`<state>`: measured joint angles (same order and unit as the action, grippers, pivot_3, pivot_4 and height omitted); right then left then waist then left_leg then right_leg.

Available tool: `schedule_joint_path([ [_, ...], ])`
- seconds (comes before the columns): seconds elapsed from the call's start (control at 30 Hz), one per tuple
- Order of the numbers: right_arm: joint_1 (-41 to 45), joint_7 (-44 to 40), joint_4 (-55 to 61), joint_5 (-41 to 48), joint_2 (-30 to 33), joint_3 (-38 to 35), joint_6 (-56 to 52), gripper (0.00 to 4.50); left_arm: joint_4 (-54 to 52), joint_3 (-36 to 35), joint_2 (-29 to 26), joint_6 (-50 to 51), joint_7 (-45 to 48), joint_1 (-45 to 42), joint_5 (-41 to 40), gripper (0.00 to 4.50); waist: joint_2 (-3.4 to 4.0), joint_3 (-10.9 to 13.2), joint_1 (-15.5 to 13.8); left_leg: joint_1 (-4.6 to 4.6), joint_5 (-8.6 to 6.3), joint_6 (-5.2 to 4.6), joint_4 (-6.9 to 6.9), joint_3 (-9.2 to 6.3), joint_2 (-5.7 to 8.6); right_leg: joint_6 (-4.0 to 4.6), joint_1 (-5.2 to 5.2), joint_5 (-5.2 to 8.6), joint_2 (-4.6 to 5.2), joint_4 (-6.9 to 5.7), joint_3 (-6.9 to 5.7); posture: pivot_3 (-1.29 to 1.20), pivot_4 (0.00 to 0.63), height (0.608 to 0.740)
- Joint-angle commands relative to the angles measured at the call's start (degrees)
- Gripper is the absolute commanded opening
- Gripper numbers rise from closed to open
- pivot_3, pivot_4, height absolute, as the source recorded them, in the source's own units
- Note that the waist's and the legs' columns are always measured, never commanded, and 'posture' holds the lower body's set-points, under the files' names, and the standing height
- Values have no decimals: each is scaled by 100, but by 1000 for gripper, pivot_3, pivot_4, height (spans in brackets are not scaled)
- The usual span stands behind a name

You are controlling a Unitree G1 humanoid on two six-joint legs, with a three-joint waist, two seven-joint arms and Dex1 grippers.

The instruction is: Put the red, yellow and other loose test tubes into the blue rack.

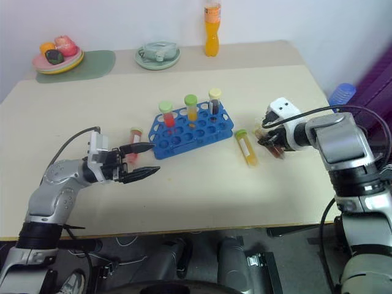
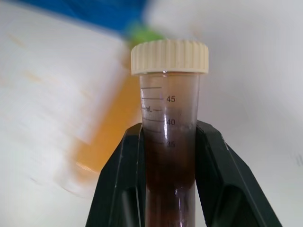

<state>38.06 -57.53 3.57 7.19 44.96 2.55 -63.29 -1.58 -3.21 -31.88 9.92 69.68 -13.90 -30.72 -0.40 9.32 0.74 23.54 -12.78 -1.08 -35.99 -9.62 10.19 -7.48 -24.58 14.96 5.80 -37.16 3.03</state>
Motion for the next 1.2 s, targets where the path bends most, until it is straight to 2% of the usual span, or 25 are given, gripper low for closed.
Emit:
schedule_joint_path([
  [0.03,-258,465,1072,760,-905,-907,583,896,-70,-79,-8,39,-17,-96,-108,3697,0,0,8,0,0,0,2,0,-1,0,1,0,-1,0,0,0,150,740],
  [0.17,-494,1199,1029,933,-2225,-1116,2270,896,-45,-87,-19,181,-34,-191,-135,3697,-1,0,-11,-1,0,0,-1,0,0,-1,4,-1,-2,0,0,0,150,740],
  [0.3,-474,1928,618,933,-3070,-1161,3551,896,-54,-134,-41,277,-45,-248,-154,3697,-3,-2,-22,-2,10,15,-5,-1,2,0,7,-1,-4,0,-3,0,150,740],
  [0.43,-623,2460,79,720,-3568,-1135,4914,896,-122,-206,-65,406,-96,-257,-218,3697,-3,-1,4,-5,17,28,0,-1,1,0,4,-1,-10,-5,-1,0,150,740],
  [0.8,-861,3414,-1658,177,-4205,-907,7361,896,39,-278,-42,252,-107,-194,-204,3697,0,-1,33,-16,30,50,10,-2,-1,3,3,-2,-24,-10,1,0,150,740],
  [1.2,-808,3602,-2619,204,-4250,-834,8115,896,-174,-305,-12,232,-365,-96,-196,3697,1,-2,35,-19,31,51,12,-3,-1,4,4,-2,-26,-10,1,0,150,740],
])
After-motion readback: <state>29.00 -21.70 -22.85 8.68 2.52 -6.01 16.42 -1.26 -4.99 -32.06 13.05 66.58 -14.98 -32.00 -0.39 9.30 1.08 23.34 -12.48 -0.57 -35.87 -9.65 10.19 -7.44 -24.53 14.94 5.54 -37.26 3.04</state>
